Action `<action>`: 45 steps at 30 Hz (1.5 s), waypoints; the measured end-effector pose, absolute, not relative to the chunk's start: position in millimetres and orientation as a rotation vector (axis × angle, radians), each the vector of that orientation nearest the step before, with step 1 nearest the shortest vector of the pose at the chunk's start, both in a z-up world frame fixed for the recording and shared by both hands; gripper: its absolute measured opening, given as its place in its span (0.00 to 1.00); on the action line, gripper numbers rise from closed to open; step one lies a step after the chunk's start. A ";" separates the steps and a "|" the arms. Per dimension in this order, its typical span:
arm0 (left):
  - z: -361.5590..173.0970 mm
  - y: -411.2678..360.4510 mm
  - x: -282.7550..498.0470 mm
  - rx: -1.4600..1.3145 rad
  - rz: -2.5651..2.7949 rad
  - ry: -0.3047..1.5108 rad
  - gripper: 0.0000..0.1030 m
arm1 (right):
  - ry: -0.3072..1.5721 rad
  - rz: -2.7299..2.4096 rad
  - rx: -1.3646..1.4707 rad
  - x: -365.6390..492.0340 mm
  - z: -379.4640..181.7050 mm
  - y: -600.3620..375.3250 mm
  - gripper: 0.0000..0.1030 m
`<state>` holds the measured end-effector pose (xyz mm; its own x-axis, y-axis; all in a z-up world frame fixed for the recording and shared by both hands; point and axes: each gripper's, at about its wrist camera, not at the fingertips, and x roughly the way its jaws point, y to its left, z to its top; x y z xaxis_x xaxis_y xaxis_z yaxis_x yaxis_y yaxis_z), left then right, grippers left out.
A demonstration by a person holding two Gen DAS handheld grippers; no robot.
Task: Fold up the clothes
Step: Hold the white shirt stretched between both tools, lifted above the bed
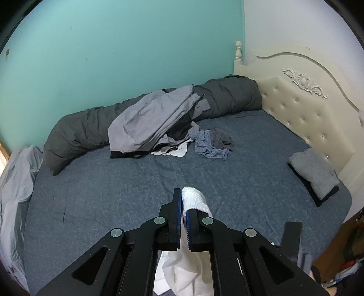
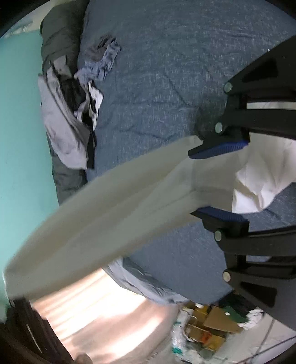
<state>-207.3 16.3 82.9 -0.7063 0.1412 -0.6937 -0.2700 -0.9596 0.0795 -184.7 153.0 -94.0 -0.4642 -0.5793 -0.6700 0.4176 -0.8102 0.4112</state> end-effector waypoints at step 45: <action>210.5 -46.2 -126.2 -0.637 2.881 0.114 0.03 | 0.037 -2.719 0.390 -132.7 204.4 228.9 0.02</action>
